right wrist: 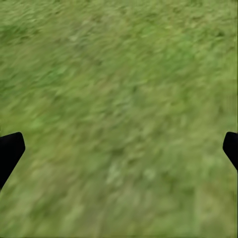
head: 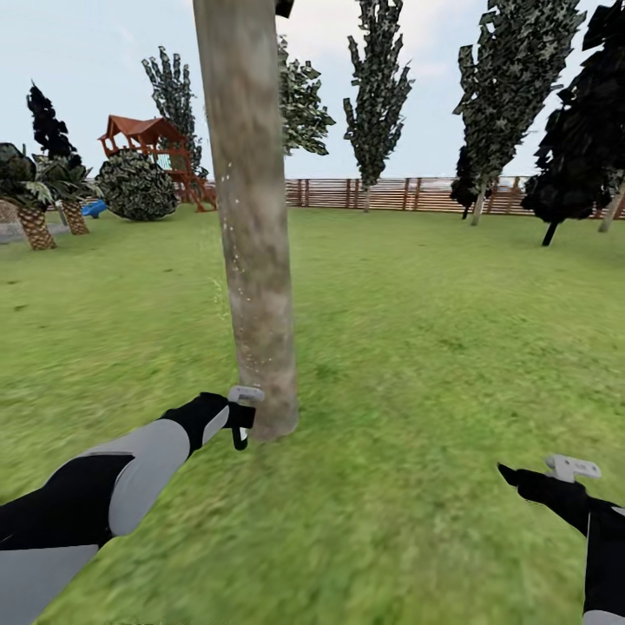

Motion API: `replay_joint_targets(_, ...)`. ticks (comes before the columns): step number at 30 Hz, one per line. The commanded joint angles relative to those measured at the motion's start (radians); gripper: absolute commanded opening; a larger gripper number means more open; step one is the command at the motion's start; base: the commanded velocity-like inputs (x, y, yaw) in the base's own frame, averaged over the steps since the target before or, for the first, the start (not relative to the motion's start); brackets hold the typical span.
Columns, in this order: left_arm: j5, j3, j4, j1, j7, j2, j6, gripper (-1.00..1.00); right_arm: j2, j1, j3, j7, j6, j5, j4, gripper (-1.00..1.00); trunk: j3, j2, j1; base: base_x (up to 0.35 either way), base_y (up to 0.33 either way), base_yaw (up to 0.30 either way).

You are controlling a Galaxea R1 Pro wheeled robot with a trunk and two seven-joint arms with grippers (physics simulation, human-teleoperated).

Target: In the garden, pick up the pesticide atomizer on the floor and spray pesticide onto both trees until each tree trunk is fully covered.

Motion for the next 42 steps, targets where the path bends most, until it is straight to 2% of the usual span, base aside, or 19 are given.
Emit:
replay_joint_targets(1,0.000,0.000,0.000,0.000,0.000,0.000,0.000,-1.00,0.000,0.000,0.000,0.000,0.000,0.000,0.000,1.00,0.000,0.000,0.000,0.052,-0.316,0.285)
replay_joint_targets(14,0.000,0.000,0.001,0.000,0.000,-0.001,0.000,-1.00,0.000,0.000,0.000,0.000,0.000,0.000,0.001,1.00,0.000,0.000,0.000,-0.038,-0.317,0.260)
replay_joint_targets(23,0.001,0.001,0.001,0.005,-0.001,-0.001,0.000,-1.00,-0.001,0.000,0.000,-0.001,0.000,0.000,0.001,1.00,0.000,0.000,0.000,-0.001,-0.314,0.003)
replay_joint_targets(26,0.000,0.001,-0.001,0.030,0.000,0.000,0.000,-1.00,-0.001,0.001,0.000,-0.001,0.000,0.000,0.003,1.00,0.000,0.000,0.000,0.000,-0.093,-0.211)
replay_joint_targets(32,-0.002,0.004,-0.029,0.037,0.000,0.004,0.010,-1.00,-0.002,0.000,0.000,-0.003,0.000,0.000,0.004,1.00,0.000,0.000,0.000,0.000,-0.010,-0.069)
replay_joint_targets(34,-0.003,0.004,-0.097,0.037,0.001,0.007,0.070,-1.00,-0.002,0.000,0.000,-0.004,0.000,0.000,0.004,1.00,0.000,0.000,0.000,0.000,-0.001,-0.004)
replay_joint_targets(35,-0.004,0.004,-0.138,0.037,0.001,0.007,0.121,-1.00,-0.002,0.000,-0.001,-0.004,0.000,0.000,0.004,1.00,0.000,0.000,0.000,0.000,0.000,-0.002)
replay_joint_targets(36,-0.004,0.004,-0.200,0.037,0.000,0.008,0.199,-1.00,-0.003,0.000,0.000,-0.004,0.000,0.000,0.005,1.00,0.000,0.000,0.000,0.000,0.000,0.000)
replay_joint_targets(37,-0.004,0.003,-0.244,0.037,0.000,0.008,0.248,-1.00,-0.003,0.000,0.000,-0.004,0.000,0.000,0.005,1.00,0.000,0.000,0.000,0.000,0.000,0.000)
replay_joint_targets(38,-0.005,0.004,-0.326,0.037,-0.001,0.009,0.329,-1.00,-0.004,0.000,0.000,-0.004,0.000,0.000,0.005,1.00,0.000,0.000,0.000,0.000,0.000,0.000)
replay_joint_targets(39,-0.006,0.003,-0.372,0.036,-0.001,0.009,0.372,-1.00,-0.004,0.000,0.000,-0.004,0.000,0.000,0.005,1.00,0.000,0.000,0.000,0.000,0.000,0.000)
replay_joint_targets(42,-0.006,0.003,-0.430,0.030,-0.002,0.010,0.472,-1.00,-0.005,0.000,0.000,-0.004,0.000,0.000,0.005,1.00,0.000,0.000,0.000,0.000,0.000,0.000)
